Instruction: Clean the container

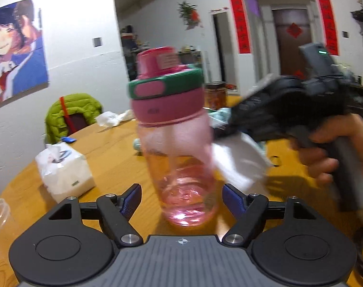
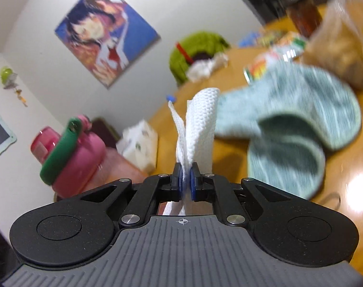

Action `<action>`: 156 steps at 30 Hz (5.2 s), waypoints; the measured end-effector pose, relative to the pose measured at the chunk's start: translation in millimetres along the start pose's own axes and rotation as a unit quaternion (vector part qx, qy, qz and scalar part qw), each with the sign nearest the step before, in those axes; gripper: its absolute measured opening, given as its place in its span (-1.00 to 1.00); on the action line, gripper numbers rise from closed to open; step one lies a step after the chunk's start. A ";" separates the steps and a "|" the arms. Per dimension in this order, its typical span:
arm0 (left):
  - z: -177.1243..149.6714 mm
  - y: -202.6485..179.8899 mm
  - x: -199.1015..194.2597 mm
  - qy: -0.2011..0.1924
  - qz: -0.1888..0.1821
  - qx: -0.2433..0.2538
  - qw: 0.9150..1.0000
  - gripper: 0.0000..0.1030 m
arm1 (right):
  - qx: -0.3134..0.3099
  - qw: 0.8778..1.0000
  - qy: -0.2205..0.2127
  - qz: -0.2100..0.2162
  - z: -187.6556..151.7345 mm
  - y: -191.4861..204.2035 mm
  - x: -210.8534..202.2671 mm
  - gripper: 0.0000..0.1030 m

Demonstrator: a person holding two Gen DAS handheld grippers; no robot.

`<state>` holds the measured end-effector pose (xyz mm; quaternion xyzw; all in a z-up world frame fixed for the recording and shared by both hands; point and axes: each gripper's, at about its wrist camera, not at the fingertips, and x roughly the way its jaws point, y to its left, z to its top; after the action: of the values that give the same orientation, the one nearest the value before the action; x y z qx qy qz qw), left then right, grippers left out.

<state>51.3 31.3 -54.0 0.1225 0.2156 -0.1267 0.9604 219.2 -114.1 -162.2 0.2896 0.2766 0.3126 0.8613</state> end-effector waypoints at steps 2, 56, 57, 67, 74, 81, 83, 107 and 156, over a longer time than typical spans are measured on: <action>-1.7 -3.7 2.3 0.000 -0.015 0.009 1.000 0.42 | -0.010 1.000 -0.010 0.004 3.5 1.6 4.7 -0.78; -5.9 12.2 20.0 -0.006 -0.006 -0.001 1.000 0.36 | -0.099 0.988 0.074 -0.093 -6.8 10.0 -7.9 -0.87; -6.0 12.4 20.2 -0.006 -0.006 -0.001 1.000 0.36 | -0.095 0.988 0.076 -0.093 -5.8 8.5 -7.8 -0.77; -4.8 10.1 16.4 -0.004 0.003 0.003 1.000 0.40 | -0.113 0.985 0.052 -0.120 -6.8 11.6 -7.7 -0.90; -6.5 13.0 16.5 -0.012 -0.012 0.000 1.000 0.29 | -0.055 0.995 0.062 -0.061 -3.8 2.3 -7.7 -0.89; -8.4 8.7 22.2 -0.027 -0.018 0.006 0.999 0.29 | 0.175 0.959 0.014 0.222 4.1 -37.6 -25.4 -0.89; -8.7 7.4 22.7 -0.029 -0.018 0.007 0.999 0.29 | 0.182 0.964 0.023 0.191 2.1 -42.7 -20.0 -0.89; -7.6 4.6 23.6 -0.029 -0.014 0.010 0.999 0.37 | 0.114 0.984 0.139 0.008 -13.3 -33.1 15.2 -0.82; -10.2 -0.6 22.8 -0.022 0.003 0.033 0.999 0.34 | -0.160 0.981 0.043 -0.102 -0.3 21.0 -29.3 0.04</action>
<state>67.2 29.4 -73.2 0.1523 0.1901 -0.1338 0.9606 191.9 -121.1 -139.6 0.1045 0.2879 0.2760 0.9111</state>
